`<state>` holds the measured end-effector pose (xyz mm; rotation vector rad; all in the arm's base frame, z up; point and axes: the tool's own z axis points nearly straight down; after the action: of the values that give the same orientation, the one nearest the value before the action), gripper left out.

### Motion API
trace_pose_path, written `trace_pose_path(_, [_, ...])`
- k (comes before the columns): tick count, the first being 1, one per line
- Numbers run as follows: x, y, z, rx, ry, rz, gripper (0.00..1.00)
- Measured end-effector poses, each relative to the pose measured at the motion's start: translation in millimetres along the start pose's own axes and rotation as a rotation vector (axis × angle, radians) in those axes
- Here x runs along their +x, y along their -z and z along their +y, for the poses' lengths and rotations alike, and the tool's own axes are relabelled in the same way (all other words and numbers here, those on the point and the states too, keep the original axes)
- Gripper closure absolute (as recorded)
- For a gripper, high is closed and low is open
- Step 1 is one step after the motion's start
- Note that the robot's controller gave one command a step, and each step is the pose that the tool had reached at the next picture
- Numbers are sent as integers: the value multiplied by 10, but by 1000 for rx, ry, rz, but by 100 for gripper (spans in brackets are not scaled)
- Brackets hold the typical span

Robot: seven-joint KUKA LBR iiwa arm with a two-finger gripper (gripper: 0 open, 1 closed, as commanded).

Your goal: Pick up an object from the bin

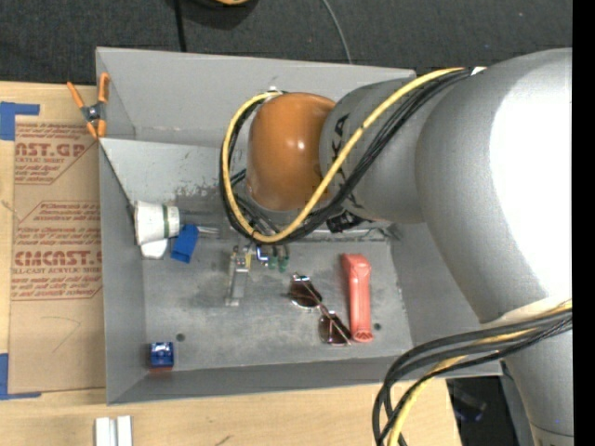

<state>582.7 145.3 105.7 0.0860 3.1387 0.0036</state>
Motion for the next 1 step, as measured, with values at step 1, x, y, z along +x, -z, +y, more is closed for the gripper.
trace_pose_path(1, [118, 62, -226, 0, -523, 1, 100])
